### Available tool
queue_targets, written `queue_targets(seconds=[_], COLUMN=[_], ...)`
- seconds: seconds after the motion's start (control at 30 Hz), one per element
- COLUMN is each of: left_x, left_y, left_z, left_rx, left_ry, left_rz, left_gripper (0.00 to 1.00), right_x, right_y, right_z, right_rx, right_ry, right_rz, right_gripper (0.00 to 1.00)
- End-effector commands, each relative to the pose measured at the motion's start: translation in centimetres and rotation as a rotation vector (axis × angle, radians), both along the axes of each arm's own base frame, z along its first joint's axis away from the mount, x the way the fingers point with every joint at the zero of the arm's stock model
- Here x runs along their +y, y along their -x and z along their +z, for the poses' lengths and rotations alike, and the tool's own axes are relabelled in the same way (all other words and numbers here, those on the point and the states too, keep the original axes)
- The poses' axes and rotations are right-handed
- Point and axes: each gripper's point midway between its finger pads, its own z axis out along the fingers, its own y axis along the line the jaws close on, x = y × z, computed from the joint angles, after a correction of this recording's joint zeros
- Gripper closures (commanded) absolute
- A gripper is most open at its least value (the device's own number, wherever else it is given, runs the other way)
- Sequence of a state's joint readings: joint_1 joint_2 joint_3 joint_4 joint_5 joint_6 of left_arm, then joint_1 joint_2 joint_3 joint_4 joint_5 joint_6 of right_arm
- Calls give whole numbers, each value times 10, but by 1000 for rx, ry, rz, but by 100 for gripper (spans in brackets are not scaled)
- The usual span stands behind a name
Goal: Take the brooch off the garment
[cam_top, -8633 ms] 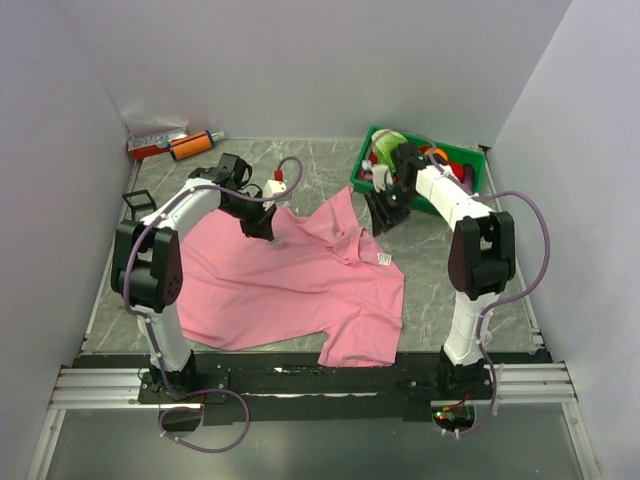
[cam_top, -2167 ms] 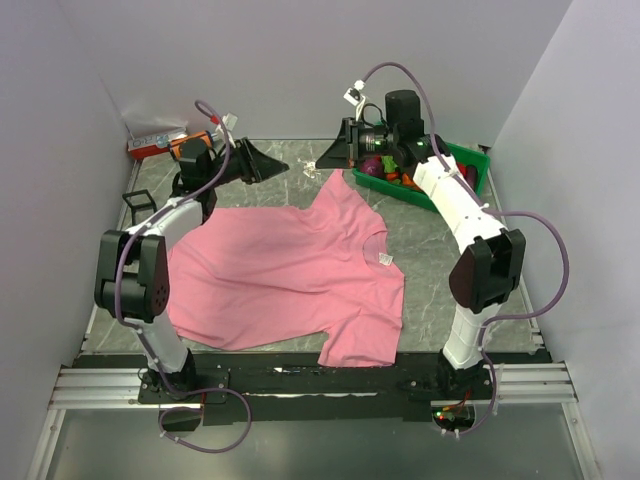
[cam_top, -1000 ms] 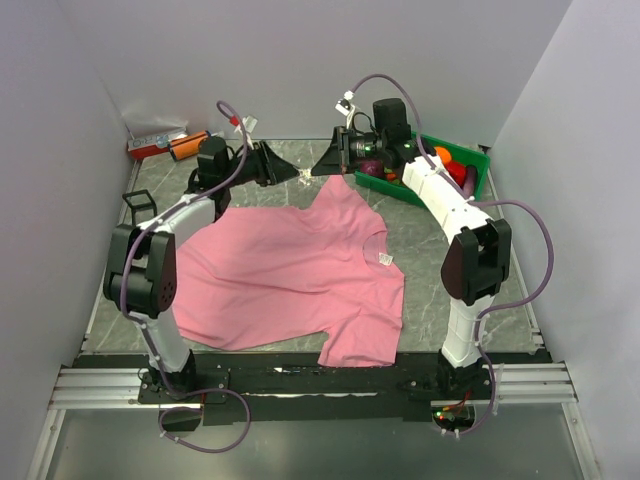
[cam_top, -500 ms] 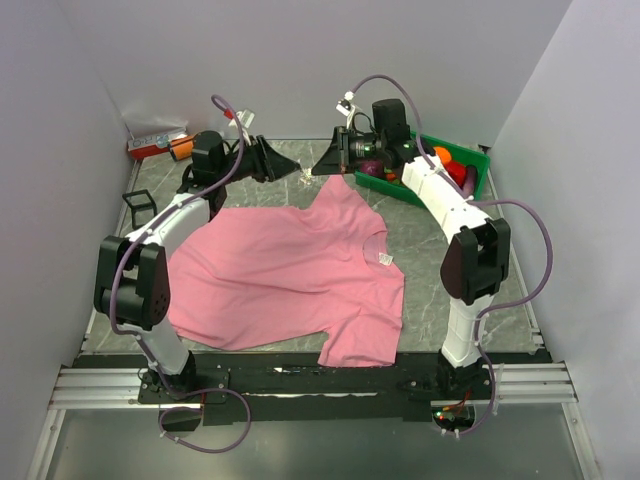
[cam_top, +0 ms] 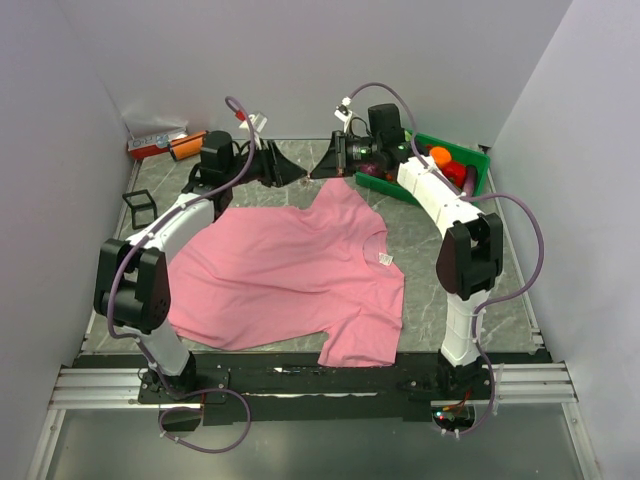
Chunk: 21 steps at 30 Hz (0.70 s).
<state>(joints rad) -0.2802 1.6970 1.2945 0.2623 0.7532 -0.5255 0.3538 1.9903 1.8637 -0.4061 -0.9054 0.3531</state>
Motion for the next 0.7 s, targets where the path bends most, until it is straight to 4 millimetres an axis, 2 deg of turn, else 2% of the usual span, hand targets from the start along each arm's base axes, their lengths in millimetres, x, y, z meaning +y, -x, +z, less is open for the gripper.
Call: queue_targets(seconds=[0.0,0.27,0.47,0.67], left_x=[-5,-11,-28,-25], left_y=[8,10,13,9], left_z=[43,36,42,45], left_rx=[-141,-140,-183,-187], left_ry=[-12,-15,-40,-62], left_rz=[-10,-29,-62,-27], left_gripper=[45,45,44,44], right_x=[4,5,4,3], right_y=[-5,-8,-15,-19], right_z=[21,19,15,9], right_rx=[-64,-55,-39,-13], right_ry=[-34,-41,-35,-35], right_rz=[1,-4,-31,-47], right_gripper=[100,100,100,100])
